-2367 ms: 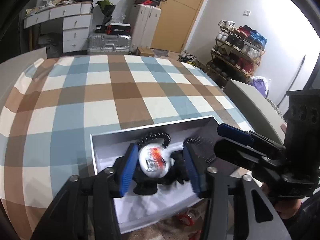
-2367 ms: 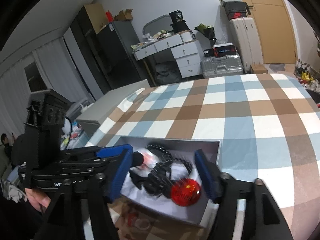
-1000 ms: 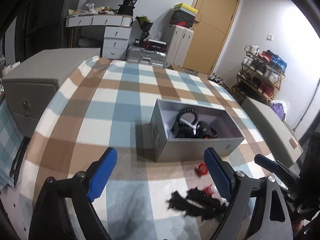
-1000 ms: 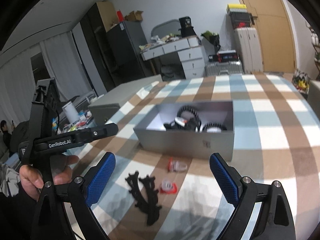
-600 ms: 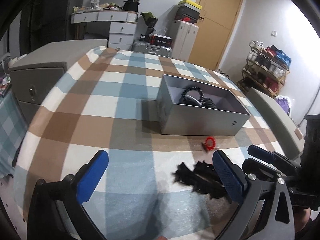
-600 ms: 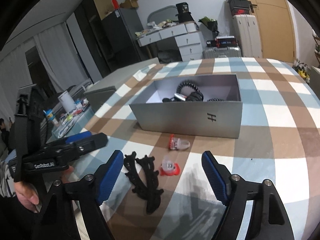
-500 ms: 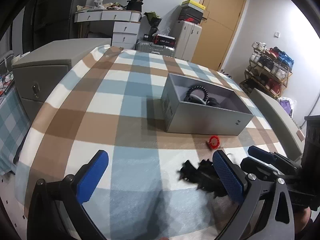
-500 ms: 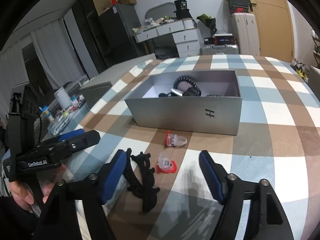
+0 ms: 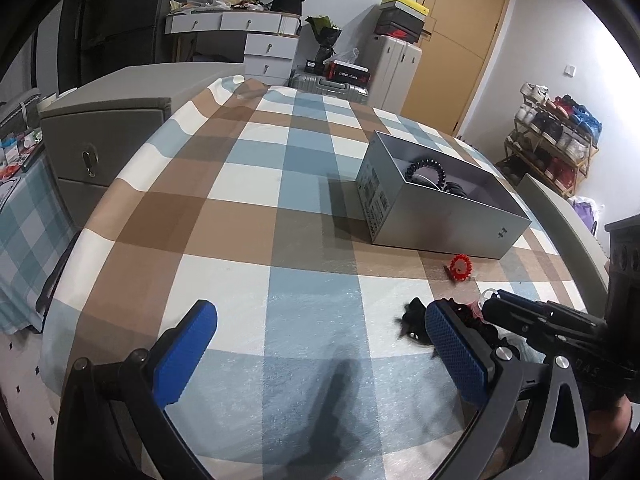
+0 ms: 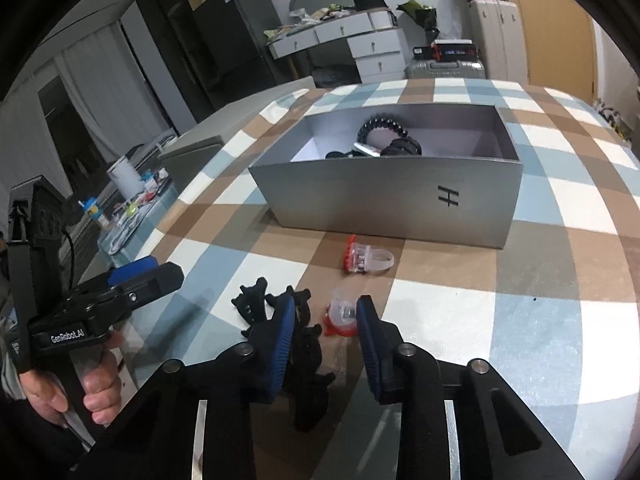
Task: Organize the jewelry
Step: 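Lower the right gripper onto a clear plastic ring and close it, then close the left gripper on a red-and-clear ring while the right holds its ring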
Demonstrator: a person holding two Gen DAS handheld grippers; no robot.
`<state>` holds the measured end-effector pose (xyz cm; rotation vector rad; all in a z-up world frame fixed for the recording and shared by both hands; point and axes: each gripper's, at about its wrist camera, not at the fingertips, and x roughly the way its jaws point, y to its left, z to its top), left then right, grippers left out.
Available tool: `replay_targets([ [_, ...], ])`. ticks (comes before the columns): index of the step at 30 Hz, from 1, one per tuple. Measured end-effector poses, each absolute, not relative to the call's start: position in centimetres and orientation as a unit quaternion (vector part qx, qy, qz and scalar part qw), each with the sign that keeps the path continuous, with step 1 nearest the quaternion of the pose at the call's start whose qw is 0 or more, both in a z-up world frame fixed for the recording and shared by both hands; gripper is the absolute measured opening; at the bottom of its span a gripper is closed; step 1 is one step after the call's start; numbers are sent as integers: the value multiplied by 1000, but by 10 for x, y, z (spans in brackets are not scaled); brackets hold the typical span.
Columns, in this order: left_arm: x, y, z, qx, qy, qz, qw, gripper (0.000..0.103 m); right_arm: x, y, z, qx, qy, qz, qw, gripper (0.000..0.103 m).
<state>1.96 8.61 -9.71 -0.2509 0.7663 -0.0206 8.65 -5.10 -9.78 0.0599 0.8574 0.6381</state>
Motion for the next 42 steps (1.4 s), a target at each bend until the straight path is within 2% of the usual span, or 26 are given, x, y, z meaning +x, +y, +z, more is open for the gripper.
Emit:
replay_targets([
  [4, 18, 89, -96, -123, 370, -5, 921, 102, 87, -49, -99, 19, 411, 297, 862, 12],
  [8, 18, 92, -95, -126, 369, -1, 921, 102, 85, -52, -99, 16, 402, 296, 866, 5],
  [29, 33, 67, -79, -143, 382, -83, 909, 101, 74, -87, -82, 57, 350, 288, 890, 5],
  [42, 80, 1, -83, -47, 442, -159, 882, 101, 63, -136, -85, 87, 336, 247, 905, 5],
])
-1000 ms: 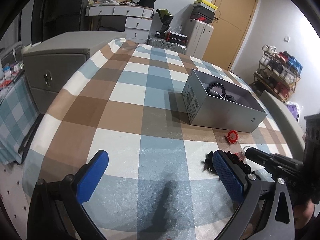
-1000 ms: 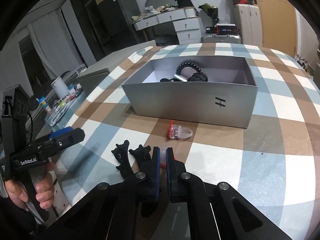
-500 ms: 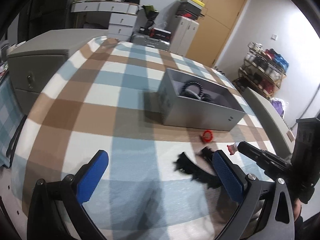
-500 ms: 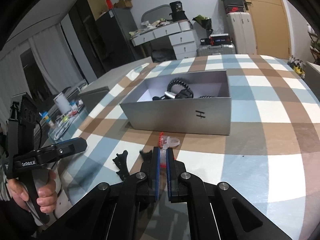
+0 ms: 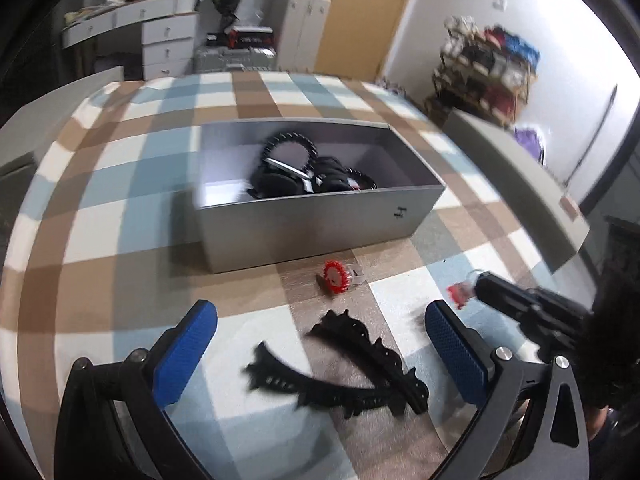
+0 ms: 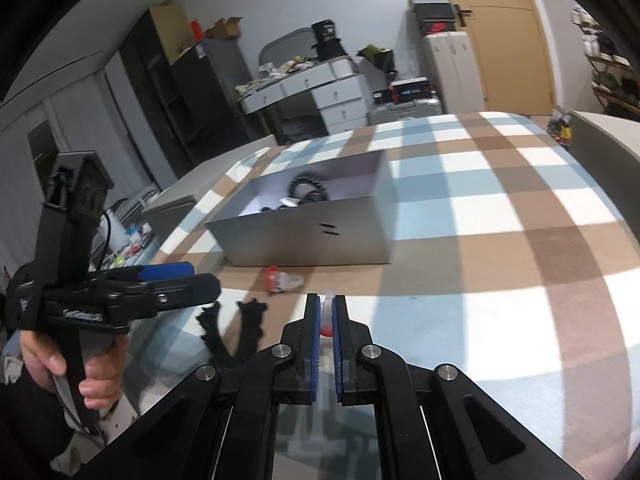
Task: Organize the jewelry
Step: 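Close the left gripper on a red-and-clear ring while the right holds its ring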
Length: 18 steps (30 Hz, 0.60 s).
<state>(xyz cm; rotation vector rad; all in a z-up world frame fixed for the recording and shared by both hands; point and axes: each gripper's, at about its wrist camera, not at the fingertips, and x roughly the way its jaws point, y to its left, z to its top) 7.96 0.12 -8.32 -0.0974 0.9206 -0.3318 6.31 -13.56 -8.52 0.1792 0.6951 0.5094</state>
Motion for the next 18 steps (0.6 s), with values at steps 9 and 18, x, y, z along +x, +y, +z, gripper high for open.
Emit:
replay_targets([
  [9, 98, -21, -95, -8, 478, -164, 863, 74, 57, -170, -87, 124, 329, 217, 910, 5],
  [18, 106, -28, -102, 14, 486, -131, 864, 41, 49, -171, -81, 122, 303, 234, 916, 5],
])
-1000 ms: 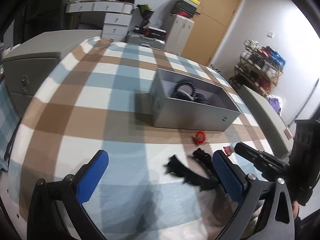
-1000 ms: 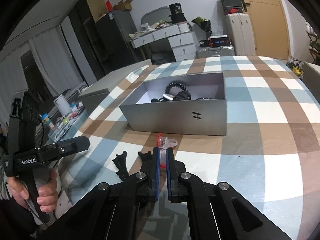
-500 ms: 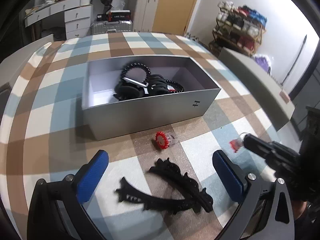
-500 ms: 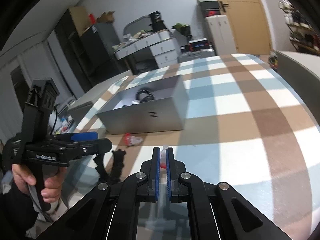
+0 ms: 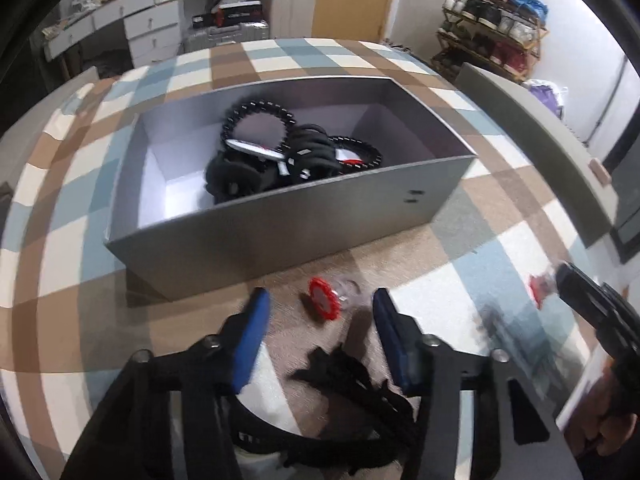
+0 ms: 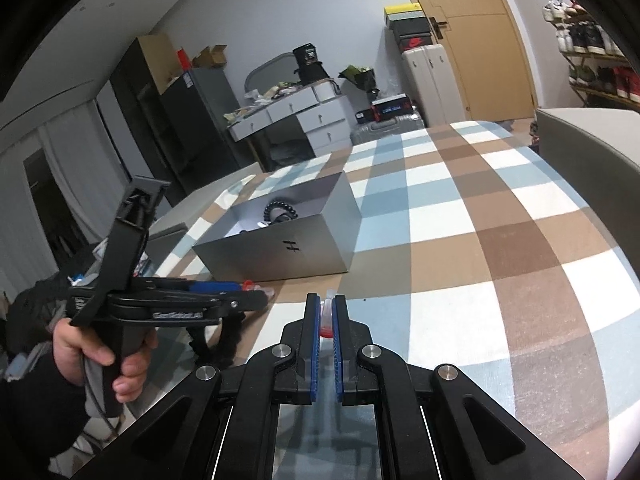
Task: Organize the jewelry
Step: 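Close the left gripper on a red-and-clear ring while the right holds its ring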
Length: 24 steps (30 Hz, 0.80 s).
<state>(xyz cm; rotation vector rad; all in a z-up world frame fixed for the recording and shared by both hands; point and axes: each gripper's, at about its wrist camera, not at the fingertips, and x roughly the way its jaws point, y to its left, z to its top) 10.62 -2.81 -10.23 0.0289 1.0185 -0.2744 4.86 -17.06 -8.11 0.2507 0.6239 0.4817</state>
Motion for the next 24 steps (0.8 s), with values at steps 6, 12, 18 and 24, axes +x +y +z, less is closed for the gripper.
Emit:
replay_targets([
  [6, 104, -28, -102, 19, 481, -141, 865, 15, 51, -173, -84, 130, 308, 231, 913, 5],
  [12, 97, -25, -94, 7, 467, -149, 872, 14, 52, -168, -79, 123, 305, 234, 915, 5],
  [18, 89, -19, -77, 10, 441, -140, 886, 14, 55, -159, -68, 117, 298, 244, 915, 5],
  [24, 82, -6, -58, -5, 411, -135, 902, 14, 70, -147, -53, 126, 293, 266, 910, 5],
])
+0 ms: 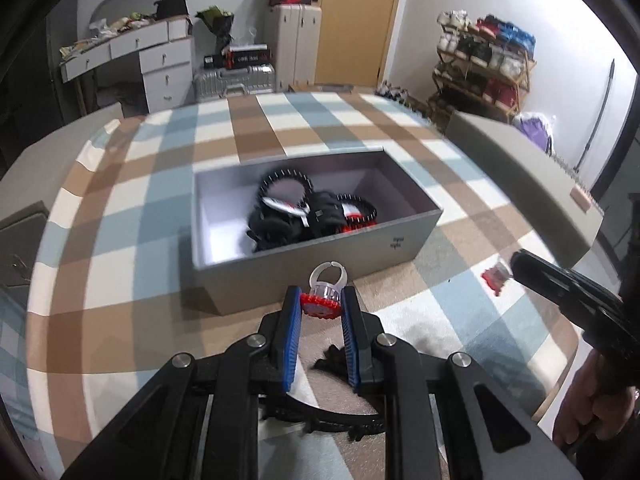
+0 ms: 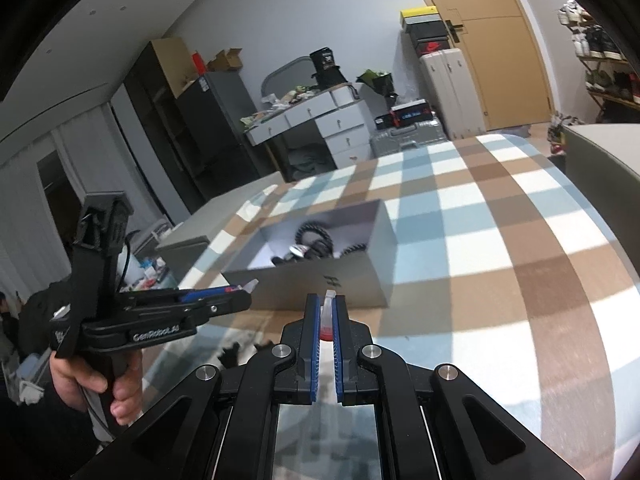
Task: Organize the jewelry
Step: 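Close the left gripper on a red-and-clear ring while the right holds its ring, then carry both rings into the silver box and open both grippers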
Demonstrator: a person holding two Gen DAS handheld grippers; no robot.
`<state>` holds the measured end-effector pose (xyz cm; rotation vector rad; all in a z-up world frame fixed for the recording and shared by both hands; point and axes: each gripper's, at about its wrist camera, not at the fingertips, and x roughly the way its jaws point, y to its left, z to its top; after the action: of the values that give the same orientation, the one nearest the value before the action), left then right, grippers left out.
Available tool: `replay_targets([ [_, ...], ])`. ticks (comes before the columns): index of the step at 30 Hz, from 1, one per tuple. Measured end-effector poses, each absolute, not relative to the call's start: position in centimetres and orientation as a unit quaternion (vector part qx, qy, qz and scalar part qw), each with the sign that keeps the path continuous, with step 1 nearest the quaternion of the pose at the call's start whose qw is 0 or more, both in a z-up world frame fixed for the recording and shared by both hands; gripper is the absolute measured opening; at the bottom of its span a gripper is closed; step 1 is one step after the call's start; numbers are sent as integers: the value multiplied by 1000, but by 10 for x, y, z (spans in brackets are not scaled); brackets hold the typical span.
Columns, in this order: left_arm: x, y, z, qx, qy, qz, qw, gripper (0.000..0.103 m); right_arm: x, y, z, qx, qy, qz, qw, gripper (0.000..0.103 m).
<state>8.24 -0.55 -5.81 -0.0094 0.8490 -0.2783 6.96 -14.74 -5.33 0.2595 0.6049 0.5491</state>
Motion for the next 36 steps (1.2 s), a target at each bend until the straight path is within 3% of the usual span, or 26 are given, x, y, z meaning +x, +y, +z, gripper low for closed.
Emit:
replay_targets([
  [18, 107, 33, -35, -67, 359, -137, 921, 14, 130, -101, -20, 115, 279, 328, 895, 5],
  [36, 145, 21, -53, -65, 389, -177, 902, 14, 186, -90, -42, 111, 314, 313, 889, 5],
])
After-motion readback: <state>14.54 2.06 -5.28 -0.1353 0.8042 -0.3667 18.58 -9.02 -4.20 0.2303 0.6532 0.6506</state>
